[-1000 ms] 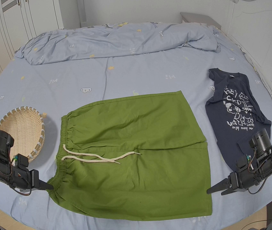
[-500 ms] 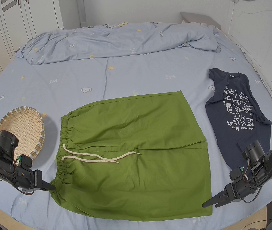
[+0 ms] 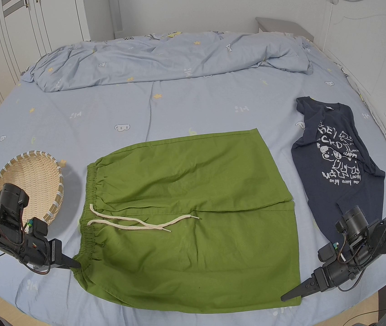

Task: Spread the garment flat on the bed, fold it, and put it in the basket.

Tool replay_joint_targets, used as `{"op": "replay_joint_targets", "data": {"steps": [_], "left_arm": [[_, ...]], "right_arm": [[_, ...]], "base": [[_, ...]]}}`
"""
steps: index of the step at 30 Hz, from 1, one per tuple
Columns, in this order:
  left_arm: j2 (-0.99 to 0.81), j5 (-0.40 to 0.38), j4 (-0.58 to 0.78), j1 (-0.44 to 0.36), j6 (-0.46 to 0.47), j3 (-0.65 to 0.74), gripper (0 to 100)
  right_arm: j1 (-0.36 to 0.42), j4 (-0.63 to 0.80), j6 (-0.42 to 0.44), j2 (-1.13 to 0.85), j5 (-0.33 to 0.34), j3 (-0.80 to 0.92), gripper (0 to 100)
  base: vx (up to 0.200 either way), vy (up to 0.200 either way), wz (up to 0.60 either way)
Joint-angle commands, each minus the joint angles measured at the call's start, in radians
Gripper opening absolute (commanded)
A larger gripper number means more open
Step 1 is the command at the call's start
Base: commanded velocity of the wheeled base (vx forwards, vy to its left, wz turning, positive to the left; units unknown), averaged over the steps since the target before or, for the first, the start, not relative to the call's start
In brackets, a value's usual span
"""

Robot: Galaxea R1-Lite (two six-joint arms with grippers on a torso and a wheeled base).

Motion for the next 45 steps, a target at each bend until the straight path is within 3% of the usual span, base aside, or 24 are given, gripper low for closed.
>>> {"op": "replay_joint_targets", "data": {"steps": [1, 14, 15, 25, 30, 35, 39, 41, 45], "left_arm": [[0.004, 0.000, 0.000, -0.004, -0.001, -0.001, 0], [0.008, 0.001, -0.002, -0.005, -0.001, -0.001, 0], [0.010, 0.001, -0.003, -0.005, -0.001, -0.001, 0], [0.011, 0.001, -0.003, 0.000, 0.001, -0.001, 0], [0.011, 0.001, -0.003, 0.001, 0.001, -0.001, 0], [0.010, 0.003, -0.003, 0.000, -0.004, -0.001, 0], [-0.023, 0.003, 0.020, -0.002, -0.110, -0.067, 0], [-0.076, 0.003, 0.028, -0.016, -0.206, -0.108, 0], [-0.162, 0.003, 0.035, -0.043, -0.243, -0.140, 0]], "right_arm": [[0.034, -0.029, 0.002, 0.036, 0.000, 0.000, 100], [0.026, -0.100, 0.004, 0.072, -0.003, 0.013, 100], [0.023, -0.100, 0.004, 0.072, -0.004, 0.013, 0], [-0.034, -0.100, -0.004, 0.071, -0.004, 0.051, 0], [-0.098, -0.101, -0.007, 0.065, -0.004, 0.086, 0], [-0.087, -0.100, -0.005, 0.060, -0.004, 0.074, 0], [-0.058, -0.083, 0.022, -0.076, -0.006, 0.034, 0], [-0.046, -0.046, 0.079, -0.185, -0.006, -0.021, 0], [-0.045, 0.087, 0.133, -0.303, -0.006, -0.198, 0]], "base": [[0.000, 0.000, 0.00], [0.000, 0.000, 0.00], [0.000, 0.000, 0.00], [0.000, 0.000, 0.00], [0.000, 0.000, 0.00], [0.000, 0.000, 0.00], [0.000, 0.000, 0.00], [0.000, 0.000, 0.00], [0.000, 0.000, 0.00]]}}
